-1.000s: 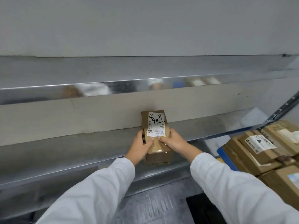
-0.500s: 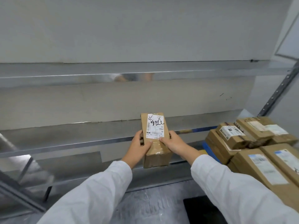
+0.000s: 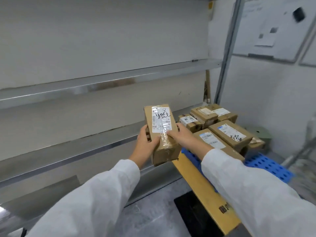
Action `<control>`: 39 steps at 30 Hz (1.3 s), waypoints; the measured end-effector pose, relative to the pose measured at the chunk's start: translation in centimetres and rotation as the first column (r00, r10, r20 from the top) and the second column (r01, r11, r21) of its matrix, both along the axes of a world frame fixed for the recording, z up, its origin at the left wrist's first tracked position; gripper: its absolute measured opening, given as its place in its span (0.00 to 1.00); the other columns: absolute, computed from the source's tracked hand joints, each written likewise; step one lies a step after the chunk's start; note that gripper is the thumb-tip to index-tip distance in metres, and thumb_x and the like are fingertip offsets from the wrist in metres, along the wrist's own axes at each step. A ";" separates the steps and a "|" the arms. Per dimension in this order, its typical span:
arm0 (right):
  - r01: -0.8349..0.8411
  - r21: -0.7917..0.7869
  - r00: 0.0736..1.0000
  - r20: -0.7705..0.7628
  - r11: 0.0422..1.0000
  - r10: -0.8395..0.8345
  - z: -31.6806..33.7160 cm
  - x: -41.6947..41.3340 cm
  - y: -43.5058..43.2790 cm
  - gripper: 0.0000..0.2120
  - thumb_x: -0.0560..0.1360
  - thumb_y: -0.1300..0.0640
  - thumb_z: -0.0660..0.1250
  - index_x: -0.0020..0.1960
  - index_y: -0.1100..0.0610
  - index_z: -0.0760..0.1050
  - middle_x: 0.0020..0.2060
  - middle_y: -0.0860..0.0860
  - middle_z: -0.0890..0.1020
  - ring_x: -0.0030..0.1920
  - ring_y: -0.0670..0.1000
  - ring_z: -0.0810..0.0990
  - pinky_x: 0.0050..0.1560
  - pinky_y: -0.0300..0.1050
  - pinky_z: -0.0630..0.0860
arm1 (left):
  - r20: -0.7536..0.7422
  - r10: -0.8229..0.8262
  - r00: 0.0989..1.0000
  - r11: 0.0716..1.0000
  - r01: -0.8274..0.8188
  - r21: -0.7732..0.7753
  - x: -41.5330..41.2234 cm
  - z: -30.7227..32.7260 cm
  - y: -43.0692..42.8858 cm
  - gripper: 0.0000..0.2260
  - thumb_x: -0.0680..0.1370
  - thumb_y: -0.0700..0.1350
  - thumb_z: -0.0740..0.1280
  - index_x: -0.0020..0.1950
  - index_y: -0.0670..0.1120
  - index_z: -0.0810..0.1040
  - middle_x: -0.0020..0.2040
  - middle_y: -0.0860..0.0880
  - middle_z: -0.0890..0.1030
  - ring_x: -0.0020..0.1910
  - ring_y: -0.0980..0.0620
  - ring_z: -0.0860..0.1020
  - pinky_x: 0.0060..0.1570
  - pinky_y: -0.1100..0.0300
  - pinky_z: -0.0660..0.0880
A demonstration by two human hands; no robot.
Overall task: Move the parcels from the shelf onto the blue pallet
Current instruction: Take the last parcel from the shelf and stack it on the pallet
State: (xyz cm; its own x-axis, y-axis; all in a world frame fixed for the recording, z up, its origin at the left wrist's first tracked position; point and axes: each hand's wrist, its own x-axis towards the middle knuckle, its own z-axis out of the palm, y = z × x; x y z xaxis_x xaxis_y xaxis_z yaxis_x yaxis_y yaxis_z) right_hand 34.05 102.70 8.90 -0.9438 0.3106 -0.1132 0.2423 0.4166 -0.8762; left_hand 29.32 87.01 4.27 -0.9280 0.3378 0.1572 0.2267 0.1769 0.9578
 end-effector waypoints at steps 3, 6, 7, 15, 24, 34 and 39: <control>0.107 -0.001 0.993 -0.041 0.994 -0.107 0.7 3.7 4.9 0.23 0.78 0.54 0.64 0.71 0.55 0.65 0.64 0.51 0.76 0.60 0.52 0.76 0.61 0.52 0.74 | -0.029 -0.100 0.995 0.995 0.100 0.004 2.0 0.9 5.5 0.26 0.77 0.51 0.70 0.71 0.56 0.63 0.60 0.58 0.72 0.53 0.65 0.74 0.37 0.77 0.73; 0.207 0.014 0.977 -0.046 0.978 -0.206 0.9 6.8 9.4 0.23 0.78 0.52 0.64 0.71 0.53 0.65 0.63 0.49 0.76 0.57 0.49 0.75 0.54 0.47 0.74 | -0.043 -0.189 0.981 0.982 0.190 0.014 3.8 1.3 10.7 0.25 0.76 0.52 0.71 0.69 0.57 0.63 0.59 0.59 0.73 0.54 0.66 0.73 0.45 0.71 0.73; 0.242 0.022 0.970 -0.046 0.970 -0.241 0.9 7.7 10.9 0.22 0.78 0.51 0.64 0.70 0.52 0.65 0.63 0.49 0.76 0.57 0.49 0.76 0.56 0.48 0.74 | -0.039 -0.223 0.974 0.974 0.224 0.018 4.4 1.3 12.4 0.24 0.76 0.52 0.71 0.68 0.58 0.63 0.58 0.60 0.74 0.55 0.65 0.74 0.48 0.68 0.73; 0.415 0.091 0.909 -0.084 0.905 -0.408 1.2 12.8 22.7 0.20 0.77 0.52 0.64 0.68 0.53 0.67 0.61 0.49 0.77 0.53 0.47 0.76 0.50 0.42 0.73 | -0.046 -0.395 0.917 0.916 0.397 0.054 7.0 0.7 26.1 0.28 0.76 0.53 0.70 0.72 0.55 0.62 0.61 0.59 0.74 0.55 0.67 0.74 0.45 0.71 0.74; 0.462 0.166 0.887 -0.059 0.871 -0.459 1.8 9.8 37.4 0.22 0.78 0.54 0.64 0.70 0.56 0.67 0.63 0.52 0.76 0.58 0.50 0.76 0.54 0.43 0.71 | 0.028 -0.391 0.920 0.915 0.385 0.123 4.9 0.1 41.3 0.28 0.76 0.51 0.70 0.73 0.52 0.63 0.68 0.51 0.72 0.62 0.55 0.75 0.58 0.57 0.76; 0.337 0.209 0.939 0.002 0.918 -0.345 -1.0 3.0 47.9 0.21 0.80 0.49 0.61 0.70 0.58 0.67 0.64 0.53 0.76 0.59 0.52 0.76 0.57 0.47 0.73 | 0.136 -0.281 0.950 0.956 0.266 0.121 0.5 -2.3 50.1 0.28 0.77 0.50 0.70 0.74 0.54 0.61 0.69 0.52 0.71 0.66 0.54 0.72 0.63 0.54 0.73; 0.236 0.248 0.965 0.052 0.940 -0.256 -3.2 0.2 51.2 0.22 0.80 0.48 0.61 0.70 0.57 0.65 0.65 0.52 0.76 0.57 0.50 0.75 0.53 0.45 0.71 | 0.200 -0.230 0.952 0.972 0.215 0.090 -0.3 -3.6 52.1 0.29 0.78 0.48 0.68 0.76 0.53 0.58 0.70 0.51 0.70 0.68 0.51 0.71 0.66 0.46 0.71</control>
State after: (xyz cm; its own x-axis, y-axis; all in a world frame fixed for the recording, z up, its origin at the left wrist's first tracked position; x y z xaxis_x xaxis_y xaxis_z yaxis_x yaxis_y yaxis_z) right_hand 34.27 153.94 5.66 -0.8249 0.5592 -0.0820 0.4308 0.5282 -0.7317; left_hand 29.06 139.11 0.66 -0.8450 0.5348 -0.0018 0.0477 0.0787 0.9958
